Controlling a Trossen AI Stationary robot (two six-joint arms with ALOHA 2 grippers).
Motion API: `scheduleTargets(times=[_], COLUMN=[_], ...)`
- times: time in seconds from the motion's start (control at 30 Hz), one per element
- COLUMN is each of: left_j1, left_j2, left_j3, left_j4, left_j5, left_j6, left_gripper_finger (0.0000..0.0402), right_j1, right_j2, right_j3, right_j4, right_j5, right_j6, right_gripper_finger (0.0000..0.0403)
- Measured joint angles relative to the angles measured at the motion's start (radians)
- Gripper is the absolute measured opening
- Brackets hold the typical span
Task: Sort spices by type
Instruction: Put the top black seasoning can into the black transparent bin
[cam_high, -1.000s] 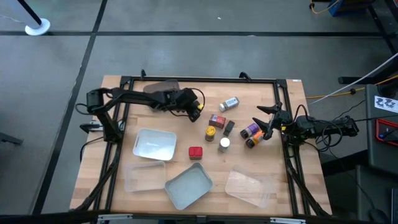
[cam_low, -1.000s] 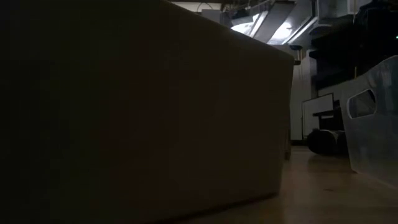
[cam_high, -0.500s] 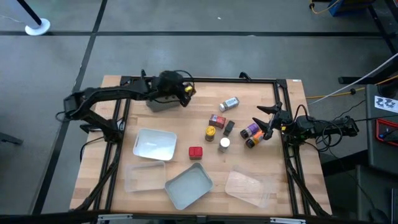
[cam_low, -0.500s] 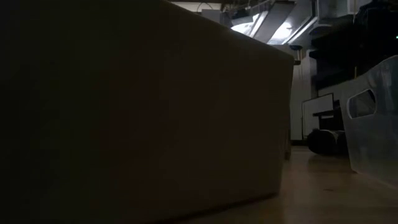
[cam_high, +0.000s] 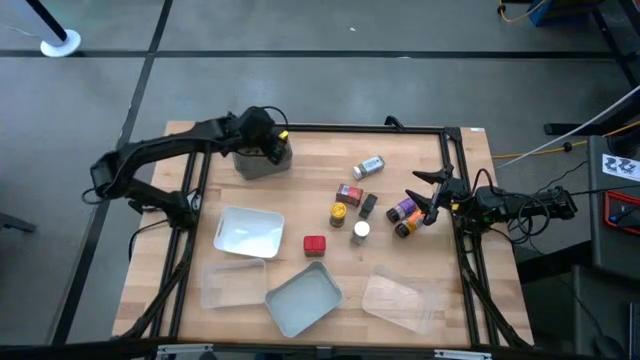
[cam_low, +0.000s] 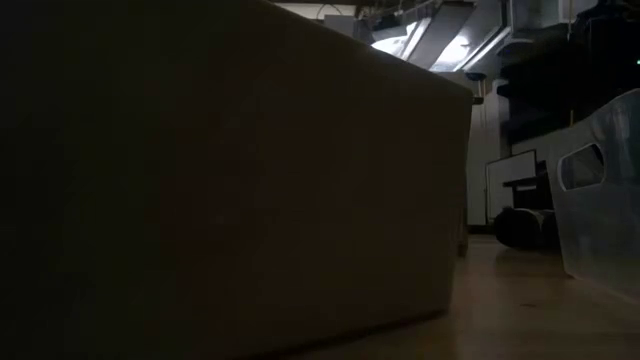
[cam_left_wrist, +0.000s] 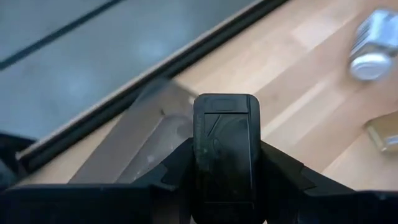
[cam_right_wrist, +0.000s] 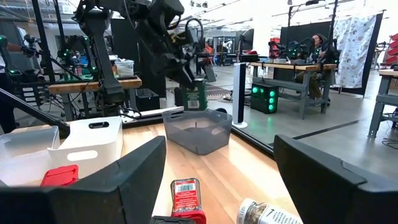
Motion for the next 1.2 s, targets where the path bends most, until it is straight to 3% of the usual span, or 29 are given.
scheduleTargets(times=[0.37,0.67,1.2], left_j1=[0.000,0.000,0.003], left_j2=[0.143,0.275,0.337], left_j3=[-0.001,-0.001,0.000], left_j4=[-0.003,0.104,0.124], left_j5=[-0.007,-0.017,-0.026], left_j6=[-0.027,0.005,0.006], left_gripper_finger=[0.0124,0.0124,0.0129], right_j1=[0.000,0.000,0.000], right_j2=[0.000,0.000,0.000], right_j3=[0.000,0.000,0.000], right_j4=[-0.018,-0.023,-0.022], right_j5=[0.000,0.000,0.000], right_j6=[0.000,0.000,0.000], right_gripper_finger=[0.0298,0.0298,0.0298])
